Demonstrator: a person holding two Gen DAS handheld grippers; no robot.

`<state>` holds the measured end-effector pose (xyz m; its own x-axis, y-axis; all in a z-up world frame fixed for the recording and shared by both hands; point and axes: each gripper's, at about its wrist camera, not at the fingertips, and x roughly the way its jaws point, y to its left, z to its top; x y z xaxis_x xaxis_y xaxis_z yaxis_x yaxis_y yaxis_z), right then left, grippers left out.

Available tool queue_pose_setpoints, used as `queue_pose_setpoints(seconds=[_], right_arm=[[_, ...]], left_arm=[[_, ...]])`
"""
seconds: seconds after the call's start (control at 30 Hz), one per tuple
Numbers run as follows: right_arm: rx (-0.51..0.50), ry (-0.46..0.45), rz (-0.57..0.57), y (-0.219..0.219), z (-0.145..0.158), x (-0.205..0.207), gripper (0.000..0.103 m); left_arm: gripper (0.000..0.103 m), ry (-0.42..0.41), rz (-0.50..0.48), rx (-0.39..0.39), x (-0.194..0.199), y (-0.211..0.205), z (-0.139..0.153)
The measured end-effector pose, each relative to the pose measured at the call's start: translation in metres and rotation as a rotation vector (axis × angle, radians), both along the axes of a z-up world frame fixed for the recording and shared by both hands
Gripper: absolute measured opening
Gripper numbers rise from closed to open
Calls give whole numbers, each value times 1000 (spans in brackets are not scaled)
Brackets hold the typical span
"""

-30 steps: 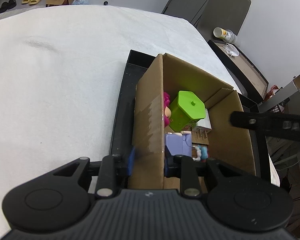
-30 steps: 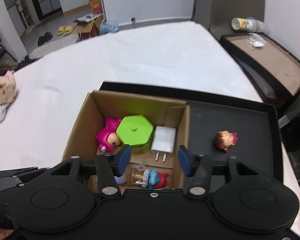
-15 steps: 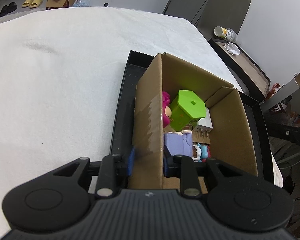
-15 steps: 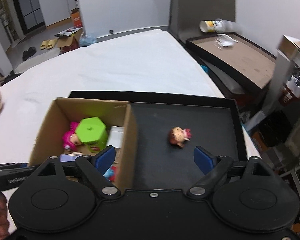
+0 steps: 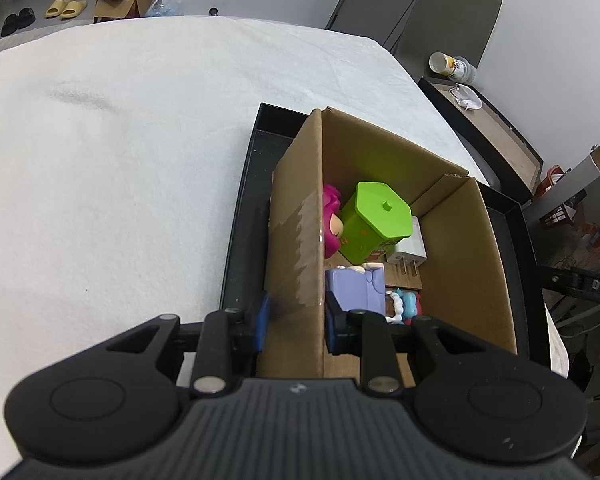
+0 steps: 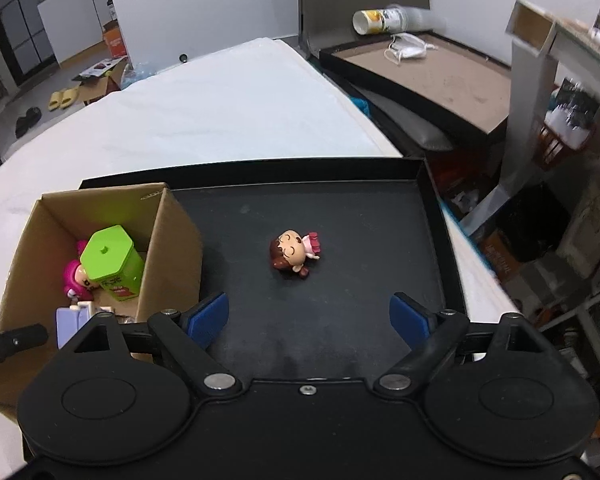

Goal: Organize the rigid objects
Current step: 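Reach the right gripper to the brown-haired doll figure and grasp it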

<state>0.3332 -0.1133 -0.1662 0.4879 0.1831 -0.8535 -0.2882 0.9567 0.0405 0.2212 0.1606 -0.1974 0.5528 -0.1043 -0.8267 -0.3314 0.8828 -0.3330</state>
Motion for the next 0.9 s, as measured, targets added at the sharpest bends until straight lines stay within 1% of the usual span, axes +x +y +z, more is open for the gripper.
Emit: queue_pose_setpoints(seconds=[0.17, 0.4, 0.63, 0.7, 0.9], right_arm=[[36, 19, -16, -1, -16, 14, 89], [32, 38, -8, 9, -35, 34, 89], [21, 44, 15, 25, -45, 49, 89], [17, 35, 10, 27, -46, 54, 89], [36, 44, -21, 27, -55, 65, 88]], left_arm=[[25, 0, 2, 4, 1, -1, 0], [25, 6, 2, 10, 4, -1, -1], [25, 12, 4, 20, 5, -3, -2], [25, 13, 3, 22, 6, -2, -2], [25, 10, 0, 21, 6, -2, -2]])
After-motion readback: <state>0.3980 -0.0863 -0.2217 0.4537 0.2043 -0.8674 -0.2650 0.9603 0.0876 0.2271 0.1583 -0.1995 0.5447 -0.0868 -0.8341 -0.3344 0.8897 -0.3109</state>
